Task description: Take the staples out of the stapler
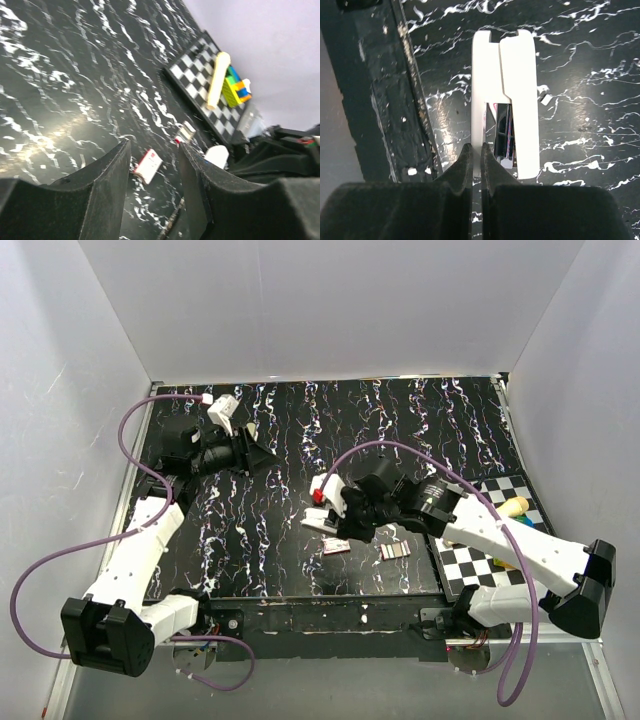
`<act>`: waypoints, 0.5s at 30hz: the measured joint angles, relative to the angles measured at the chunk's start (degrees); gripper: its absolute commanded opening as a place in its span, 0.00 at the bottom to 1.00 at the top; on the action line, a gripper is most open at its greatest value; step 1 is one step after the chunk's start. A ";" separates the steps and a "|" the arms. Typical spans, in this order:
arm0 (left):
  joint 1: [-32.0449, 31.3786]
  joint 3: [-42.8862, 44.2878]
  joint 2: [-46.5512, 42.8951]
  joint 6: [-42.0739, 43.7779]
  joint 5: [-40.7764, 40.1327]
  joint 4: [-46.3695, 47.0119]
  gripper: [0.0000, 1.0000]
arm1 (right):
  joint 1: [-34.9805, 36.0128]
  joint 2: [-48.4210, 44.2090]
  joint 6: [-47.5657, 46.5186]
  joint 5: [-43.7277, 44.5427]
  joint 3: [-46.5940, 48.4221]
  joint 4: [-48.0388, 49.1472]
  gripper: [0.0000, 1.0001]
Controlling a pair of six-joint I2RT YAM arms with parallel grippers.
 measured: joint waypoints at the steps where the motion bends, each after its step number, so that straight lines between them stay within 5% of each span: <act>1: 0.00 0.00 0.33 -0.87 2.05 -0.09 0.42 | 0.55 0.00 -0.76 -0.26 0.02 -0.94 0.01; 15: -0.02 -1.16 0.87 -9.09 21.77 -4.11 0.40 | 9.40 1.88 -12.15 -0.50 7.72 -9.70 0.01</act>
